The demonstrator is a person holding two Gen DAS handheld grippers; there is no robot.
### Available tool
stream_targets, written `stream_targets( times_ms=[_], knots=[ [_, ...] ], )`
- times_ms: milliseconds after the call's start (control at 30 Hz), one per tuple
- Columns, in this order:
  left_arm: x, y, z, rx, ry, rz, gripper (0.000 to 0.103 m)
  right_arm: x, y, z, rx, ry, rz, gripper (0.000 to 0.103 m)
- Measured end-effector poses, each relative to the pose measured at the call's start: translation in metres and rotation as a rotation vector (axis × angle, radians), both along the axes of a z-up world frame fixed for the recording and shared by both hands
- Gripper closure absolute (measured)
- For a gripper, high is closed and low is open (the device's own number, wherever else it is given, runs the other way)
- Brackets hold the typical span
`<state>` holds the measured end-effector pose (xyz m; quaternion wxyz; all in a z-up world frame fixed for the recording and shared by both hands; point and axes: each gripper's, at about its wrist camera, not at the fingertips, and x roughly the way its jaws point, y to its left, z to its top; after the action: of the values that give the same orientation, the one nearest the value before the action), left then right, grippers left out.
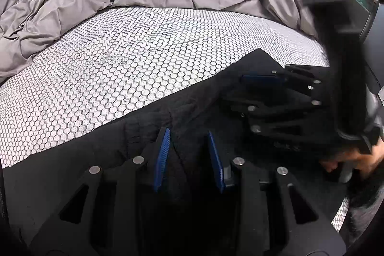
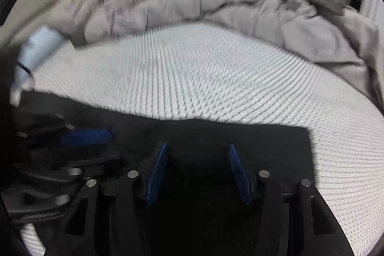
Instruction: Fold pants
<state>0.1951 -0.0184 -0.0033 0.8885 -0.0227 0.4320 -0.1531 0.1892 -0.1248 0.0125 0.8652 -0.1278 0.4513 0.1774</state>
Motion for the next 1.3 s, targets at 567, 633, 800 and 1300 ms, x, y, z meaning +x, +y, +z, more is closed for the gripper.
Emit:
stream_targets(
  times_ms=[567, 633, 800, 1300],
  knots=[
    [-0.11, 0.001, 0.045, 0.001, -0.119, -0.038, 0.046, -0.105, -0.008, 0.027, 0.054, -0.019, 0.131, 0.045],
    [-0.112, -0.013, 0.03, 0.045, -0.053, -0.07, 0.046, -0.113, -0.002, 0.012, -0.007, -0.01, 0.147, 0.045],
    [-0.132, -0.012, 0.01, 0.14, 0.002, -0.098, 0.042, -0.116, -0.046, 0.006, -0.125, -0.047, 0.066, 0.036],
    [-0.242, 0.161, 0.04, -0.25, -0.089, 0.625, 0.003, -0.144, -0.135, 0.06, 0.14, -0.226, -0.163, 0.008]
  ],
)
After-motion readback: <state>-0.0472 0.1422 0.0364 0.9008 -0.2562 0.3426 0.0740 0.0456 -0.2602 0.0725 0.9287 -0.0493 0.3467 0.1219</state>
